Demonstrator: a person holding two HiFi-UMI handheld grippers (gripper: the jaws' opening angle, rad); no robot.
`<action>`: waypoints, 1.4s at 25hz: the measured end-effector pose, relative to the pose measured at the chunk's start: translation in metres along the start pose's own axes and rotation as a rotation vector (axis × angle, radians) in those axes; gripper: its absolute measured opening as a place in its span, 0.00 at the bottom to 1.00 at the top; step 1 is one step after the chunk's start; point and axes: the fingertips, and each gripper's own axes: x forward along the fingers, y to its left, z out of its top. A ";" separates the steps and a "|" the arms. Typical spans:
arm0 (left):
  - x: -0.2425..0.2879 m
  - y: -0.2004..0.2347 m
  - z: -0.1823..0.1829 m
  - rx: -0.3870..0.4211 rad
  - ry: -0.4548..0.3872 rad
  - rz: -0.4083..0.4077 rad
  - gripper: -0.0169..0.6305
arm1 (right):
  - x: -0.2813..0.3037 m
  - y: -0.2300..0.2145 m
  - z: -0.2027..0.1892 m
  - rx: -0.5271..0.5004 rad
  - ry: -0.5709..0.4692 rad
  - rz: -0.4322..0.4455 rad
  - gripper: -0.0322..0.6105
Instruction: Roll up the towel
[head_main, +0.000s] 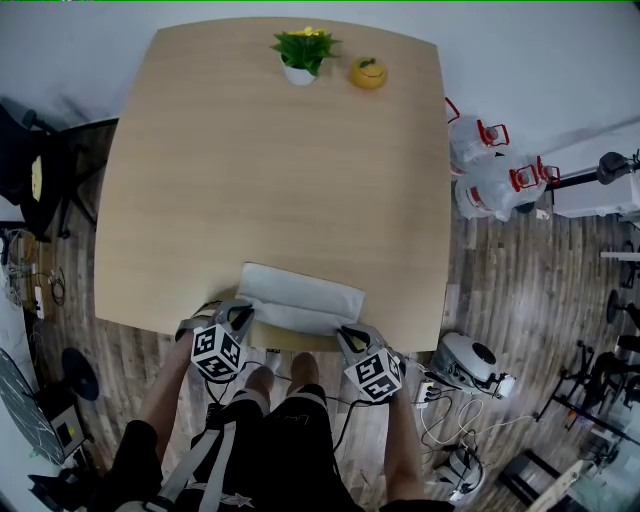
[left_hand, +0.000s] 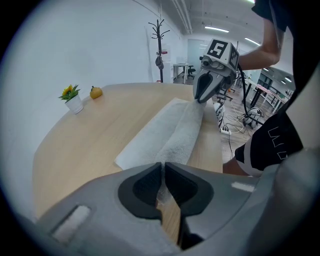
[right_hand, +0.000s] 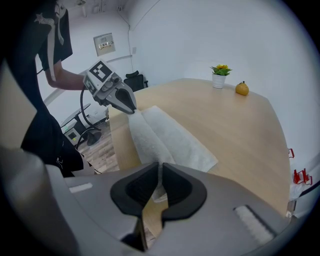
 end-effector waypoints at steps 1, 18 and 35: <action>0.001 0.001 0.000 -0.001 0.000 0.001 0.08 | 0.001 -0.002 0.000 -0.004 0.000 -0.004 0.10; 0.016 0.029 0.013 -0.007 0.000 0.060 0.08 | 0.012 -0.036 0.014 -0.028 -0.020 -0.058 0.11; 0.027 0.041 0.016 -0.048 0.008 0.100 0.09 | 0.020 -0.051 0.016 -0.030 -0.023 -0.040 0.12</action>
